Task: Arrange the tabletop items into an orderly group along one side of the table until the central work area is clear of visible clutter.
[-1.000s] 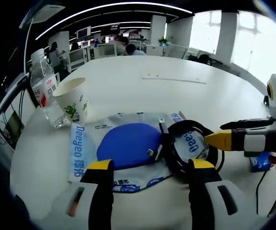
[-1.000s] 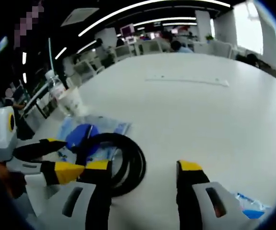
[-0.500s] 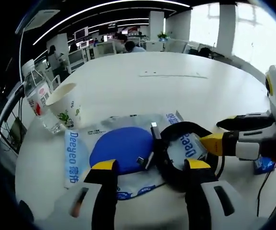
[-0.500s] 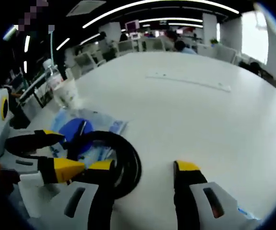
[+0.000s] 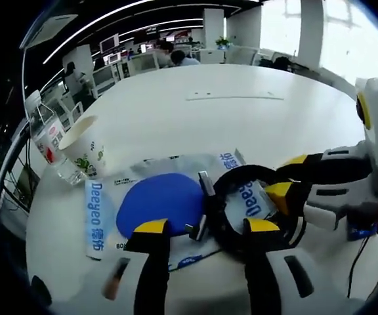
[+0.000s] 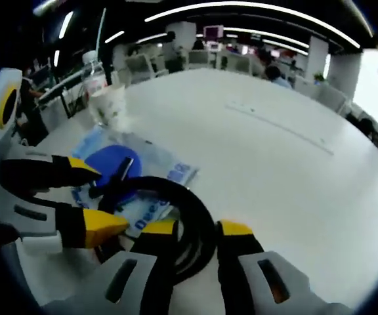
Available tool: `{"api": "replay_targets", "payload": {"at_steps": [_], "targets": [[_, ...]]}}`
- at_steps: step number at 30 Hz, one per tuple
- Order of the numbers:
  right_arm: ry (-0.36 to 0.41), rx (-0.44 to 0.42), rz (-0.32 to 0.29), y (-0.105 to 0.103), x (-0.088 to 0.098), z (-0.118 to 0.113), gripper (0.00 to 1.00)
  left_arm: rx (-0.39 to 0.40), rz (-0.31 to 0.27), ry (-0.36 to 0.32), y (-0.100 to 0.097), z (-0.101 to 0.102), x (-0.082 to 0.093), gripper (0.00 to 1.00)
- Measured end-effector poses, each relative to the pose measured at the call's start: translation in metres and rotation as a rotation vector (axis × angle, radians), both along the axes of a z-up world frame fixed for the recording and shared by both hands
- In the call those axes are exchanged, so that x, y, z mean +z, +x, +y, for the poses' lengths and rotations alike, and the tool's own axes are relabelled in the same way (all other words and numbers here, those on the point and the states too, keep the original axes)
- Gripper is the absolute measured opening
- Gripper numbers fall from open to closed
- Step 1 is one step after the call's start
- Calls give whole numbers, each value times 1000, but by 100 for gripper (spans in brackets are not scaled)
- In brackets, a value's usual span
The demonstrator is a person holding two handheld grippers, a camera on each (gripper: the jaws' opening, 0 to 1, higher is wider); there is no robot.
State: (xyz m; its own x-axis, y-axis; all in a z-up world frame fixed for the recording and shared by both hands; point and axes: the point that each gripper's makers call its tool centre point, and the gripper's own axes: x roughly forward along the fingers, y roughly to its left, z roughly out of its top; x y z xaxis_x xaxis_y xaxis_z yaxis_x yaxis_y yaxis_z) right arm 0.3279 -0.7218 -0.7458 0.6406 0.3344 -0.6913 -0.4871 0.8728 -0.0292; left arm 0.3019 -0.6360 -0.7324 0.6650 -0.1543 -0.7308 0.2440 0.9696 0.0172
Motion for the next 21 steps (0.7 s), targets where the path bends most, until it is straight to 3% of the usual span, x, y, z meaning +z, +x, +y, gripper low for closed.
{"api": "replay_targets", "payload": {"at_steps": [2,8,12,21], "targets": [[17,-19,8,0,0,-1,18,4,5,-24,-1,-4,0,33],[6,4,8,-4,1,-4,13,-11,-9,-8,1,-5,0,31],[-9,2,18,-8,1,-7,9,8,-4,-63,2,-8,2,24],[0,2,12,-15,13,-9,6,-41,27,-75,-9,-14,2,18]]}}
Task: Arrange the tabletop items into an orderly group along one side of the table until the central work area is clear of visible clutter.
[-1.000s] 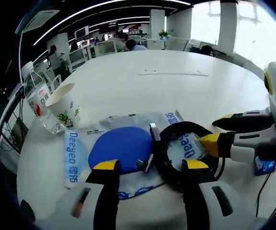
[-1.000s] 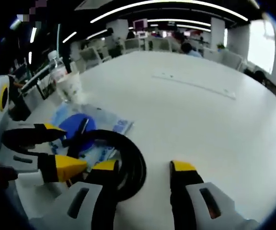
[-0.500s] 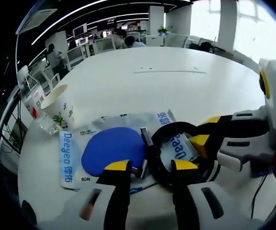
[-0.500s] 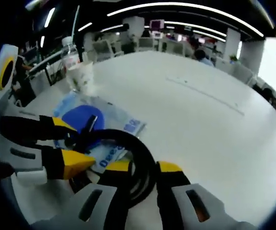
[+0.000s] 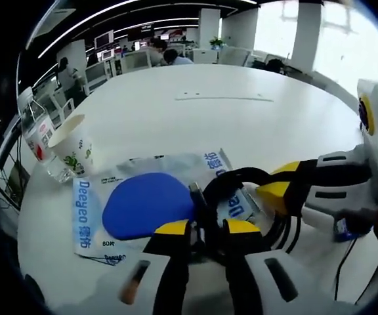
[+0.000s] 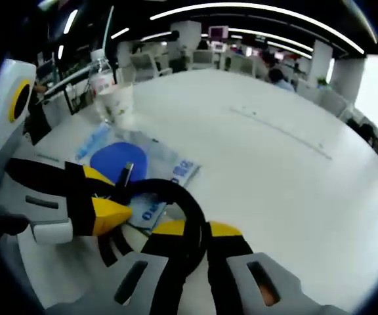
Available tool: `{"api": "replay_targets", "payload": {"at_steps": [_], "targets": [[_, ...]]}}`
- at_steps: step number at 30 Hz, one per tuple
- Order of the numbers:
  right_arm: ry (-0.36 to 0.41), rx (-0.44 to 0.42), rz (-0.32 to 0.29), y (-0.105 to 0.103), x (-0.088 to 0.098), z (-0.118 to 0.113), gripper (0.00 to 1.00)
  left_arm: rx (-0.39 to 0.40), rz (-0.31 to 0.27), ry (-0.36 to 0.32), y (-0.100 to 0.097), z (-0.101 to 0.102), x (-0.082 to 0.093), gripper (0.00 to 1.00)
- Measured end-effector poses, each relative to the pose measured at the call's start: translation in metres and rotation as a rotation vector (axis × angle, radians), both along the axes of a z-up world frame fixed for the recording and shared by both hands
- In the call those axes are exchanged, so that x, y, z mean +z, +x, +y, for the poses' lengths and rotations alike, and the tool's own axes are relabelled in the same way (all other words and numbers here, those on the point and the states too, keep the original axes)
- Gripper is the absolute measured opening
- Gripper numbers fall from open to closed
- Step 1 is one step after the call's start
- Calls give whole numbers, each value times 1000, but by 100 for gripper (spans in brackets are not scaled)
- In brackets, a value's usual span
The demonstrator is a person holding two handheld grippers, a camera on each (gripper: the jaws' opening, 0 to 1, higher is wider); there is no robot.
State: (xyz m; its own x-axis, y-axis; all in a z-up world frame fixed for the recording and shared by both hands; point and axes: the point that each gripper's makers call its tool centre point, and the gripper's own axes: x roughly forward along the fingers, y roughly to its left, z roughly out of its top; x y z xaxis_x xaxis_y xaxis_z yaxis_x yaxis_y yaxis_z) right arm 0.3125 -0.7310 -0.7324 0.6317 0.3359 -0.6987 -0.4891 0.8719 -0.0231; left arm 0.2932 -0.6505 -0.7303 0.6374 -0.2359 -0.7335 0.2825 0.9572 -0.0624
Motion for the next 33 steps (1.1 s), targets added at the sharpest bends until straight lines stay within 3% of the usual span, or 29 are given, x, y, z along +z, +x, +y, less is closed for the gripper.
{"api": "replay_targets", "payload": {"at_steps": [7,11,18,33], "targets": [[28,-32,-3,-17,10,-7,5,-44,2,-22,-13,-7,12,15],[49,-51,-2,-33,13,-9,5,-99,-19,4,-25,-11,19,14],[45,-44,19,-60,11,-6,4,-108,-12,-10,-47,-10,19,13],[68,-55,52,-102,5,2,4,-186,-10,39,-81,-8,18,12]]}}
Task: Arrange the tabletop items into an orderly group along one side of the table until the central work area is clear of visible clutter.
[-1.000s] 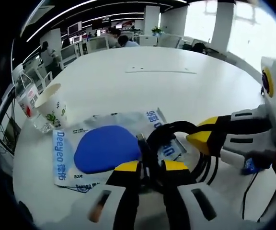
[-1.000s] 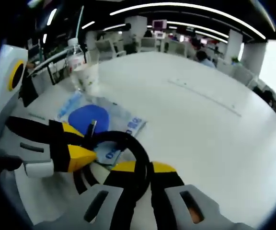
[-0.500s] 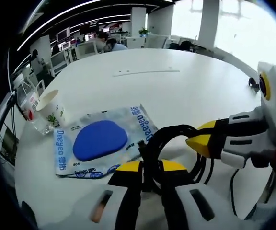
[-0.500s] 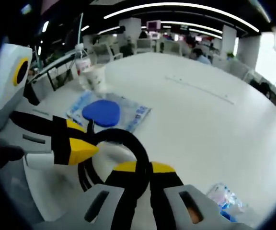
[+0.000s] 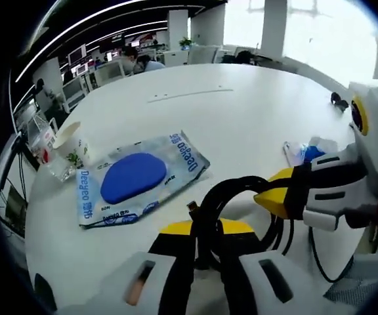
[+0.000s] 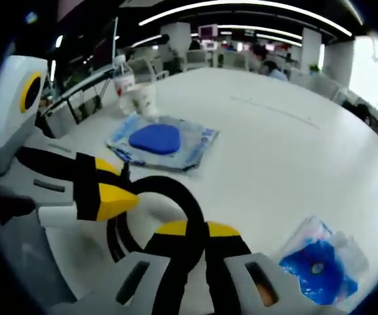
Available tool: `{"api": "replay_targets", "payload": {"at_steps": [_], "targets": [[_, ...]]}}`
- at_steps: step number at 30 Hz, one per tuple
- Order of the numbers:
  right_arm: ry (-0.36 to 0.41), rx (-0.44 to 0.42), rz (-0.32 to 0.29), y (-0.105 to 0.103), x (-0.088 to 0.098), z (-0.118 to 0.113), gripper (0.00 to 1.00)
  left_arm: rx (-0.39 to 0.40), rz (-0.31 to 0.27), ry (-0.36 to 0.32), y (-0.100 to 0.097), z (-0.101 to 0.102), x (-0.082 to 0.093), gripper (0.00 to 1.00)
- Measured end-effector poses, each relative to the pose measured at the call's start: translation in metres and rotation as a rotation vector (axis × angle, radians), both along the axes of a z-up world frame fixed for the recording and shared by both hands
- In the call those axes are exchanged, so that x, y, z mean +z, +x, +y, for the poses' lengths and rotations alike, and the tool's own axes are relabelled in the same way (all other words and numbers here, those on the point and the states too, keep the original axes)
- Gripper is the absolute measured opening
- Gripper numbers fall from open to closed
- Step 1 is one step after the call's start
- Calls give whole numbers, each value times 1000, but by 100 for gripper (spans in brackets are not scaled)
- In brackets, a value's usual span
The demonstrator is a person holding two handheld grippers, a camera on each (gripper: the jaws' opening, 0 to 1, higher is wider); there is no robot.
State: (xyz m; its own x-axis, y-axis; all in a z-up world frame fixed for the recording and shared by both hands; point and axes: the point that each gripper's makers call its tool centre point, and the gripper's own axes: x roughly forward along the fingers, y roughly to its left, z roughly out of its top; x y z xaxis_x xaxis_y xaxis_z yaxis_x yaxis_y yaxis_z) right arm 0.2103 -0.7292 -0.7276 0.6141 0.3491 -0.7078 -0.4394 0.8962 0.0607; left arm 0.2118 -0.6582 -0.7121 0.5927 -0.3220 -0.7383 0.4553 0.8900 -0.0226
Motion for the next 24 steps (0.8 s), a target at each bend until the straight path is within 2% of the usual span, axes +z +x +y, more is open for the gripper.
{"api": "replay_targets", "payload": {"at_steps": [9,15,18,24], "targets": [[-10,19,28,-13,-8,1,5,-41,21,8,-16,0,-12,13],[-23,29,43,-17,-14,3,6,-98,-16,39,-17,1,-16,14],[-48,53,46,-20,-18,2,7,-121,-20,44,-18,-1,-18,15],[-89,98,37,-23,-19,3,8,-171,-66,88,-18,2,-20,20]]}}
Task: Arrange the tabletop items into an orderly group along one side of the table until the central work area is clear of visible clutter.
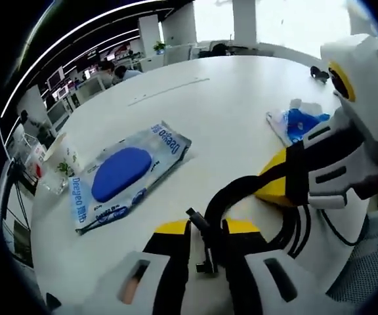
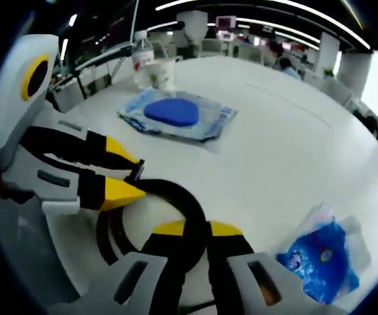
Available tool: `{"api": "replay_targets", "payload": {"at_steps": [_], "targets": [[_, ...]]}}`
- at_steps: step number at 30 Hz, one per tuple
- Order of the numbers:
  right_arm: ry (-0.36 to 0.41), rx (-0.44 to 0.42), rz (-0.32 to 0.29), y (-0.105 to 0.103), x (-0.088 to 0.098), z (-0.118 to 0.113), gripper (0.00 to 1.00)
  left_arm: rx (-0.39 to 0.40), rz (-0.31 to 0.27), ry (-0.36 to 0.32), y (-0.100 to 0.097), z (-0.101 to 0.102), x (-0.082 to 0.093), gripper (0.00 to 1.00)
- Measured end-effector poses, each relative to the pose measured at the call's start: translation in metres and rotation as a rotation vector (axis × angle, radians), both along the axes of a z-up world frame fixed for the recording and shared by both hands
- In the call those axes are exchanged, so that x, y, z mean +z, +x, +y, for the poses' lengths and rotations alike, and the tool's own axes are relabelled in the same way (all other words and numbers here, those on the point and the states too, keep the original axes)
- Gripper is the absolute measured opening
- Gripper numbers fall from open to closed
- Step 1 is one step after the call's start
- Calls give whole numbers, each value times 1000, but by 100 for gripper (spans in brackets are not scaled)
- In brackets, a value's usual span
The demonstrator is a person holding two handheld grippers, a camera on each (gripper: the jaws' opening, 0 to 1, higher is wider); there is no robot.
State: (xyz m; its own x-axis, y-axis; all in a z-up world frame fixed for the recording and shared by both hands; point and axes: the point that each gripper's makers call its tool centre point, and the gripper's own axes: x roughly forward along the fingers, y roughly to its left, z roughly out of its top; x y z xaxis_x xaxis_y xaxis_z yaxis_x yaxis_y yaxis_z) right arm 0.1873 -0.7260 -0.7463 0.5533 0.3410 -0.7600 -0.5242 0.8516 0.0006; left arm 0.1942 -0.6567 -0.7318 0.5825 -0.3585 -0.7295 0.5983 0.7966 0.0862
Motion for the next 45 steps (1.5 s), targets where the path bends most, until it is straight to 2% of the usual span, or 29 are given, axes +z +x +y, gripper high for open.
{"api": "replay_targets", "payload": {"at_steps": [2,4,6,8,10,14,18,24,27,31,38,45], "targets": [[1,-3,5,0,1,0,8,2,1,-12,1,0,2,20],[6,-4,-9,2,4,-1,9,13,3,-26,2,2,5,26],[18,-20,-32,6,10,-2,15,14,1,-36,3,2,8,33],[13,-36,-28,8,12,-4,22,15,-10,-70,5,0,14,35],[21,-49,-10,9,13,-6,25,26,-15,-89,7,1,19,36],[68,-78,-41,16,22,-5,29,43,-22,-119,10,5,23,45],[95,-100,-57,22,28,-5,35,79,-11,-148,14,16,23,54],[116,-118,-67,28,33,-5,40,157,-28,-203,26,38,31,63],[130,-117,-49,29,31,-2,42,180,-26,-220,30,45,33,65],[145,-116,-55,31,33,2,48,206,-38,-241,37,55,37,72],[180,-108,-70,48,41,13,63,258,-56,-270,51,73,41,87],[183,-78,-83,70,46,26,72,285,-56,-263,63,93,41,95]]}}
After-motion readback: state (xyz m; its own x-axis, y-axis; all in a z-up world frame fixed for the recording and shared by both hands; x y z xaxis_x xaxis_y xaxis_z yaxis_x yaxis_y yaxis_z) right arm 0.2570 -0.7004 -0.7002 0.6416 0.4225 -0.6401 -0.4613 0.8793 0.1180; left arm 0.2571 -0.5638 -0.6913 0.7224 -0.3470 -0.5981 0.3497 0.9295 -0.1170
